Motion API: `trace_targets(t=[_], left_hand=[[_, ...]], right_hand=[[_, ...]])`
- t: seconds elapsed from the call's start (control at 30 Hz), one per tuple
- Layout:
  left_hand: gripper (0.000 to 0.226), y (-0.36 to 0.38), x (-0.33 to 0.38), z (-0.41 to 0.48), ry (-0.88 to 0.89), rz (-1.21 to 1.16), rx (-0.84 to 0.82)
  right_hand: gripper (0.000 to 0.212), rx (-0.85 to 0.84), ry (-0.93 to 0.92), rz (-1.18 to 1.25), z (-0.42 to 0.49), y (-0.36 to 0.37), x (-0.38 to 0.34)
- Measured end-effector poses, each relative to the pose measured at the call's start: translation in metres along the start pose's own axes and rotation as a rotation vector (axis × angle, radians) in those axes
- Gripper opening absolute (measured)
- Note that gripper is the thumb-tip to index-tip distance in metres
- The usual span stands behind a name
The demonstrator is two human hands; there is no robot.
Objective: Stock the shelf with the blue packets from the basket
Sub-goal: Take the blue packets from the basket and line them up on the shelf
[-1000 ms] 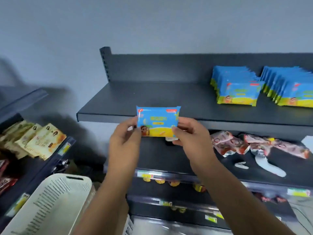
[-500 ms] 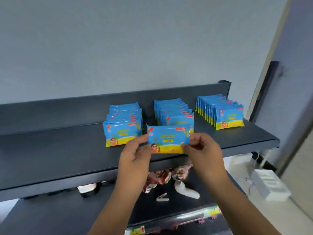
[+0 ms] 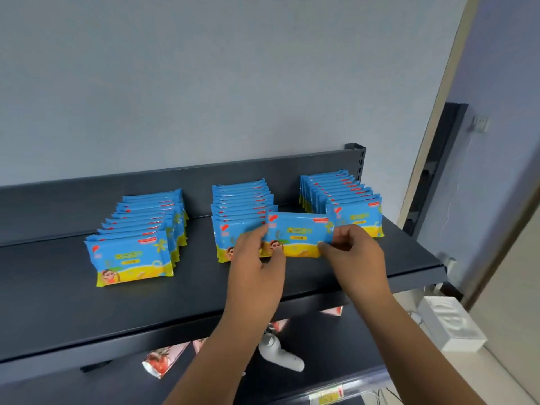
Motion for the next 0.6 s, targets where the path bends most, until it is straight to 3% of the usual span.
trace_targets(t=[0.3, 0.6], left_hand=[[0.041, -0.041, -0.039, 0.002, -0.128, 0.126, 0.342], [0.035, -0.078, -0.068, 0.017, -0.16, 0.193, 0.36]], right_hand=[[0.022, -0.144, -0.121, -0.203, 0.002, 0.073, -0.018], [0.026, -0.176, -0.202, -0.326, -0.012, 0.096, -0.026]])
Point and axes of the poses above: each hand's wrist, its own z-axis towards the middle knuckle, its own y-axis out of the palm, x = y × z, the point moved 8 cm from there along z, towards the middle knuckle, and after that the axes turned 8 degrees about y, right-handed, at the moved point
